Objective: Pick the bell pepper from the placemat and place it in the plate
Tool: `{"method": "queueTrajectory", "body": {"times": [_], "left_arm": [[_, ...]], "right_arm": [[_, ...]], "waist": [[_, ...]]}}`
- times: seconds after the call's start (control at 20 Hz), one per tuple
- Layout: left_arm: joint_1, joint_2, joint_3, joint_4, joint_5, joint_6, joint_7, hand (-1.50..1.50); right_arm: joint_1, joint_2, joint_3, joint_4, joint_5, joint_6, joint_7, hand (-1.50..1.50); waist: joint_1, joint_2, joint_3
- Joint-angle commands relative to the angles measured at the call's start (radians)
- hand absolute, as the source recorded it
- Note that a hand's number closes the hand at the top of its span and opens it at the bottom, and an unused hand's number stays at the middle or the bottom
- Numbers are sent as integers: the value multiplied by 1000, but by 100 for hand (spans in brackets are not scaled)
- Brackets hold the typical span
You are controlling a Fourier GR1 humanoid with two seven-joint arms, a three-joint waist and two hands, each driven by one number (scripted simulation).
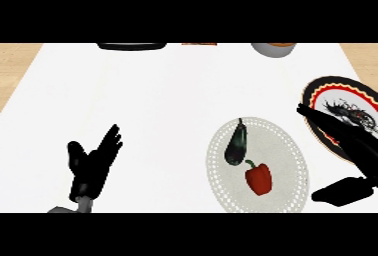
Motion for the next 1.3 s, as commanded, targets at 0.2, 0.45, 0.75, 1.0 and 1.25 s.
{"method": "queueTrajectory", "body": {"times": [0.2, 0.45, 0.75, 1.0, 1.25], "left_arm": [[-59, -42, 65, 110, -26, -62, -17, 0], [34, -32, 35, -76, -57, -24, 50, 0], [87, -10, 109, -53, -48, -125, 5, 0], [25, -89, 100, -25, -115, -89, 37, 0], [-33, -136, 106, 105, -145, -99, -12, 0]], "right_arm": [[1, 162, 82, -33, 232, 10, 152, -150], [-15, 235, 154, -20, 282, 92, 259, -150], [15, 310, 120, -26, 308, 161, 245, -150], [24, 410, 157, 15, 458, 130, 256, -150], [39, 406, 150, 67, 562, 97, 235, -150]], "waist": [[-2, 2, 1], [5, 1, 1], [3, 1, 1], [1, 1, 1], [-1, 2, 1]]}}
